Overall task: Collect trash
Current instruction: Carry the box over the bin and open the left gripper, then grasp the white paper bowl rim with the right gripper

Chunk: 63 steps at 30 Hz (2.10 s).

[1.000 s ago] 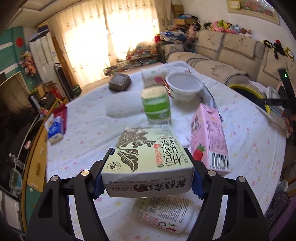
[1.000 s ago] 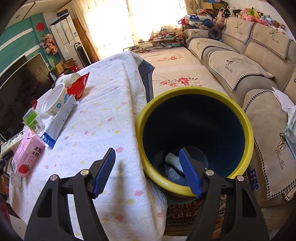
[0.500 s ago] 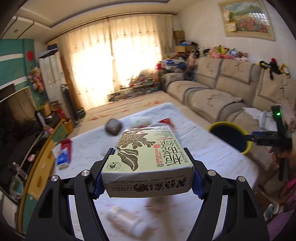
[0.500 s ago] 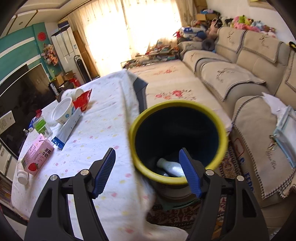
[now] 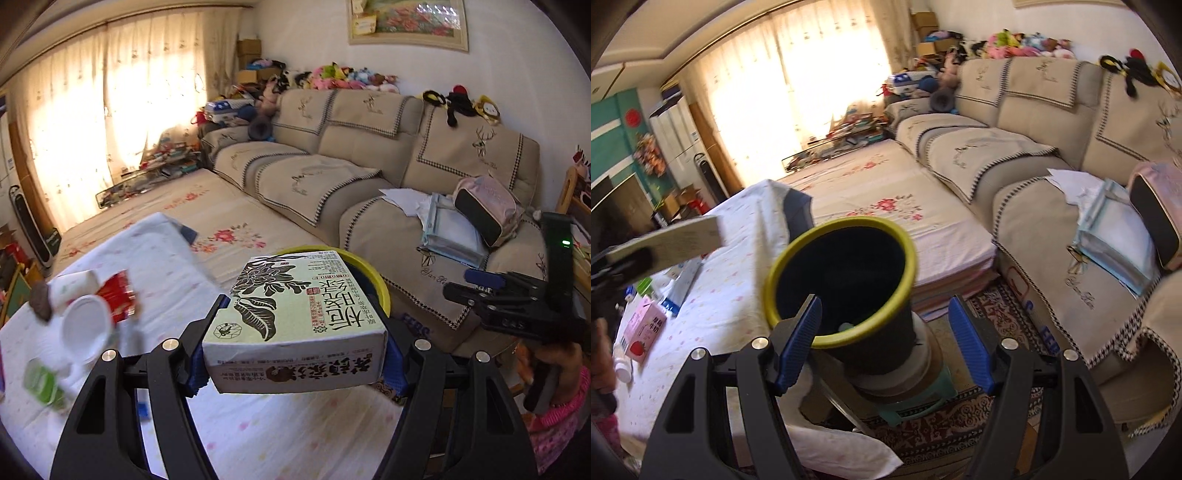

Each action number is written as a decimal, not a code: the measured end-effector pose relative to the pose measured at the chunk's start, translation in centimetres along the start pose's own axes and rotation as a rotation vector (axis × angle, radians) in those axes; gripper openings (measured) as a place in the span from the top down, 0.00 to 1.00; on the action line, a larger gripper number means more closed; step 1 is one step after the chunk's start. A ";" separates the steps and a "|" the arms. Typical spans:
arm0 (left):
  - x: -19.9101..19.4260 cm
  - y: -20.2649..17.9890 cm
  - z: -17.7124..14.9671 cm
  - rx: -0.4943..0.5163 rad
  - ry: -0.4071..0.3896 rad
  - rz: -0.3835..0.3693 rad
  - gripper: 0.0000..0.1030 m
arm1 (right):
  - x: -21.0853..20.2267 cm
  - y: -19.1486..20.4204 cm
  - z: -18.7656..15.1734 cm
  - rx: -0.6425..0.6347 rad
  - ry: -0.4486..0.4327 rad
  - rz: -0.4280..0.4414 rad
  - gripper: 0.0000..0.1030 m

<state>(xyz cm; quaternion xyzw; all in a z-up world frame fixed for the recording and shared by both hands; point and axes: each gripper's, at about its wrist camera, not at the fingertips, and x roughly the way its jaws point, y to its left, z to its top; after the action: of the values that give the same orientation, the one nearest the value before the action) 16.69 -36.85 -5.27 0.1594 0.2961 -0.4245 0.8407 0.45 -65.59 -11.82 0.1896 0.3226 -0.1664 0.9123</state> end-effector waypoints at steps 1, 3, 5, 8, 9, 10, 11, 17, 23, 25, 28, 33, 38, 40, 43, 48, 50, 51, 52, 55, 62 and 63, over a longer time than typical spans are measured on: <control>1.2 -0.3 0.3 0.002 0.010 -0.006 0.31 | -0.1 -0.4 -0.1 0.006 0.000 -0.003 0.34; 4.3 -0.8 0.9 0.004 0.036 -0.007 0.31 | -0.2 -1.0 -0.2 0.014 0.000 -0.009 0.34; 6.7 -1.2 1.3 0.003 0.052 -0.011 0.31 | -0.1 -1.4 -0.3 0.020 0.001 -0.014 0.34; 9.9 -1.2 1.7 -0.011 0.082 -0.004 0.31 | 0.2 -1.7 -0.3 0.027 0.010 -0.016 0.34; 10.8 -1.2 1.8 -0.017 0.093 0.000 0.31 | 0.3 -1.7 -0.3 0.027 0.013 -0.014 0.34; 11.6 -0.9 1.8 -0.023 0.099 0.007 0.29 | 0.3 -1.7 -0.3 0.027 0.016 -0.012 0.34; 12.4 -0.8 2.0 -0.025 0.106 0.026 0.24 | 0.4 -1.6 -0.3 0.027 0.019 -0.011 0.33; 10.1 0.1 1.8 -0.037 0.041 0.114 0.13 | 1.0 -0.7 -0.6 0.010 0.037 0.006 0.32; -0.4 1.3 -0.6 -0.096 -0.094 0.189 0.07 | 1.9 1.6 -1.0 -0.029 0.057 0.045 0.32; -4.1 2.5 -2.2 -0.150 -0.122 0.220 0.05 | 2.2 2.7 -1.2 -0.049 0.067 0.063 0.32; -9.3 4.8 -5.0 -0.241 -0.164 0.271 0.05 | 2.9 5.3 -1.5 -0.091 0.085 0.101 0.32; -15.9 8.2 -9.4 -0.316 -0.172 0.466 0.05 | 4.0 11.1 -1.6 -0.193 0.117 0.201 0.32; -20.4 11.8 -13.7 -0.415 -0.174 0.575 0.05 | 5.2 17.7 -0.2 -0.279 0.115 0.279 0.32; -21.5 13.1 -15.2 -0.453 -0.173 0.594 0.05 | 5.7 20.4 0.6 -0.317 0.107 0.298 0.32; -22.9 14.3 -16.7 -0.495 -0.186 0.622 0.05 | 6.6 24.9 2.1 -0.378 0.091 0.313 0.32; -23.8 15.5 -18.4 -0.523 -0.190 0.624 0.05 | 9.3 31.8 3.6 -0.460 0.094 0.375 0.30; -23.9 15.8 -18.9 -0.525 -0.183 0.625 0.05 | 11.1 33.9 4.4 -0.473 0.109 0.354 0.30; -24.0 16.0 -19.1 -0.530 -0.181 0.628 0.05 | 11.9 34.7 4.7 -0.479 0.114 0.334 0.30; -24.1 16.0 -19.3 -0.535 -0.181 0.630 0.05 | 12.6 35.3 4.9 -0.482 0.116 0.319 0.30; -24.4 16.8 -19.9 -0.560 -0.180 0.634 0.05 | 15.3 36.8 5.7 -0.484 0.147 0.264 0.31; -23.9 18.9 -21.4 -0.613 -0.160 0.630 0.05 | 19.8 37.6 5.8 -0.459 0.244 0.233 0.56; -23.7 19.1 -21.5 -0.617 -0.157 0.626 0.05 | 20.1 37.7 5.7 -0.458 0.252 0.233 0.58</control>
<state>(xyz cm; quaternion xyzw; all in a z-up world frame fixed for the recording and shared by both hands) 13.27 0.27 -6.60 -0.0495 0.2817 -0.0520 0.9568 34.30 -38.96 -11.81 0.0335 0.4385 0.0418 0.8971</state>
